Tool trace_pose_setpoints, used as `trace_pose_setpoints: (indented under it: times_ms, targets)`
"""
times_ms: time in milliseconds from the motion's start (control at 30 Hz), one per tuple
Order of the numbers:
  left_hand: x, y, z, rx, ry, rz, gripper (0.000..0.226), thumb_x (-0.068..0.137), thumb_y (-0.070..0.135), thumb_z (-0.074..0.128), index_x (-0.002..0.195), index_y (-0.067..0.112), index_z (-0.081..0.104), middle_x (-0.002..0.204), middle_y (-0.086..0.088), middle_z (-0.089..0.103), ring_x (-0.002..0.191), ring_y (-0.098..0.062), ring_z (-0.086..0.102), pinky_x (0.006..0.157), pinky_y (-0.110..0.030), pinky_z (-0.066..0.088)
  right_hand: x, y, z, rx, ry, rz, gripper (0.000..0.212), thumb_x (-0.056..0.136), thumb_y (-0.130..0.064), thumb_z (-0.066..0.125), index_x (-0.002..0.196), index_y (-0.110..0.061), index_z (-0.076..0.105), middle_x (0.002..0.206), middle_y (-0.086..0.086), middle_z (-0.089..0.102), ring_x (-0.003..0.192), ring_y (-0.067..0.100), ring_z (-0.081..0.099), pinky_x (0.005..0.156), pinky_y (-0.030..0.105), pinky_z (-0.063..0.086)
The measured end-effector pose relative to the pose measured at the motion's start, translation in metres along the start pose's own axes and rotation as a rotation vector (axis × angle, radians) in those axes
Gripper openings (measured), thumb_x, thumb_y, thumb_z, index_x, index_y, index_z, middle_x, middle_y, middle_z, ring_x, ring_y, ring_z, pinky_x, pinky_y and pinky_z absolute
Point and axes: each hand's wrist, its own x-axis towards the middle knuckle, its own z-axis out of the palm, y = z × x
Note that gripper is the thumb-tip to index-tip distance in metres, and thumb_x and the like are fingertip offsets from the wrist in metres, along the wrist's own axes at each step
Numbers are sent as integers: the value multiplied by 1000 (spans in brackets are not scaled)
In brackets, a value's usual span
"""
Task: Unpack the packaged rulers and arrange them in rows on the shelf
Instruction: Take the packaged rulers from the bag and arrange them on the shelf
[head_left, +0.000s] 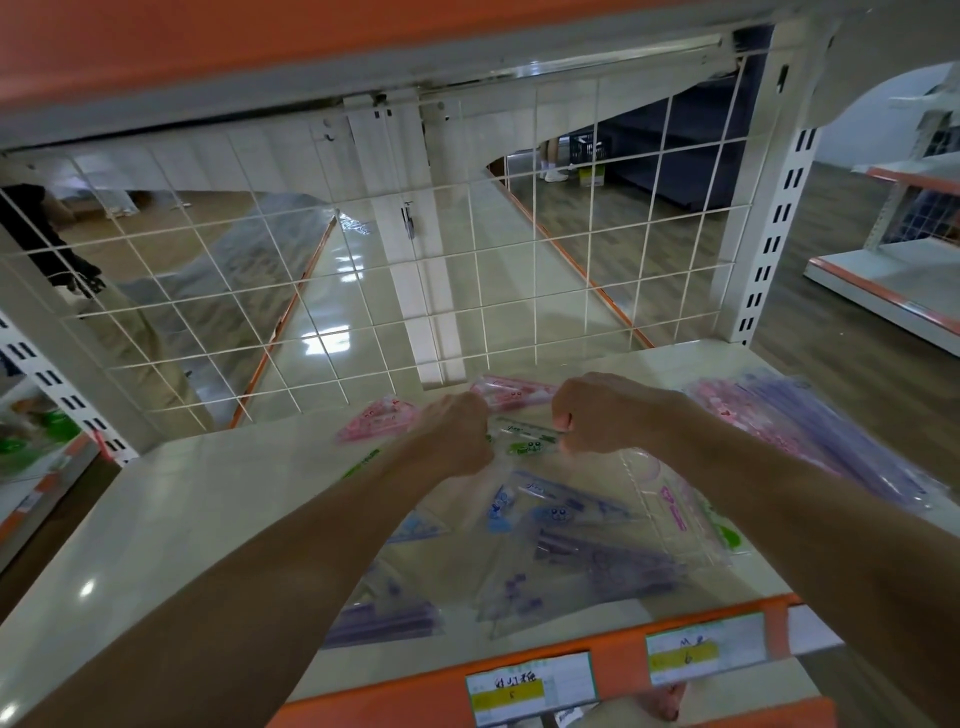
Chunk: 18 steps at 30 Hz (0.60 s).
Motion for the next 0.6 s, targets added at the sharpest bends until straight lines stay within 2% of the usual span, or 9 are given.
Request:
trace_pose_setpoints:
  times_ms: [67, 133, 200, 267, 333, 367, 433, 533, 600]
  targets:
    - [-4, 2, -7, -5, 13, -6, 24, 87, 13, 61, 109, 4, 64, 94, -4, 59, 80, -16, 54, 57, -19, 40, -6, 0, -3, 7, 23, -1, 18, 89, -26, 60, 106, -19, 59, 97, -5, 56, 96, 18, 53, 78, 24, 42]
    - [-10, 2, -14, -39, 20, 4, 20, 86, 17, 63, 101, 5, 68, 91, -3, 58, 79, -17, 55, 56, -19, 39, -17, -1, -6, 55, 50, -22, 30, 90, -31, 59, 117, -19, 58, 109, -3, 56, 96, 13, 49, 80, 23, 38]
    - [-19, 2, -18, -76, -22, 12, 21, 85, 20, 64, 98, 5, 71, 87, -1, 59, 79, -18, 60, 58, -14, 40, -30, -3, -6, 103, -1, -79, 28, 89, -36, 60, 113, -22, 61, 101, -10, 55, 90, 11, 50, 70, 21, 38]
    - [-28, 5, -18, -115, -124, 10, 15, 85, 25, 64, 91, 12, 70, 85, 1, 57, 78, -19, 61, 65, -18, 43, -42, -4, 0, 128, -95, -84, 16, 83, -43, 64, 91, -29, 59, 84, -16, 48, 78, 9, 48, 62, 20, 35]
    - [-33, 8, -13, -148, -227, 13, 10, 86, 27, 62, 87, 17, 61, 86, -1, 52, 77, -18, 57, 74, -25, 47, -48, -7, 7, 82, -132, -83, 30, 79, -42, 66, 66, -25, 44, 71, -10, 40, 62, 6, 40, 56, 23, 31]
    - [-34, 9, -10, -156, -254, 10, 12, 87, 28, 61, 88, 16, 60, 87, -3, 55, 79, -19, 59, 81, -31, 50, -49, -9, 10, 46, -126, -89, 35, 79, -39, 65, 62, -23, 39, 69, -8, 38, 58, 6, 36, 54, 24, 29]
    - [-35, 11, -7, -179, -273, -17, 20, 88, 27, 61, 89, 8, 64, 91, -8, 64, 83, -23, 63, 84, -34, 50, -50, -12, 12, 5, -90, -92, 35, 79, -35, 64, 60, -23, 37, 69, -7, 39, 57, 6, 35, 51, 24, 26]
    - [-35, 14, -9, -288, -300, -78, 19, 91, 22, 59, 92, 3, 63, 86, -12, 61, 73, -21, 57, 73, -33, 51, -50, -17, 11, -7, -60, -93, 32, 79, -27, 63, 61, -22, 38, 66, -6, 40, 57, 7, 36, 50, 23, 24]
    - [-35, 15, -11, -363, -320, -143, 28, 91, 22, 61, 100, -4, 64, 90, -15, 66, 77, -24, 62, 77, -35, 55, -49, -19, 10, -8, -66, -86, 25, 78, -26, 63, 64, -18, 44, 65, -3, 43, 58, 11, 40, 49, 24, 27]
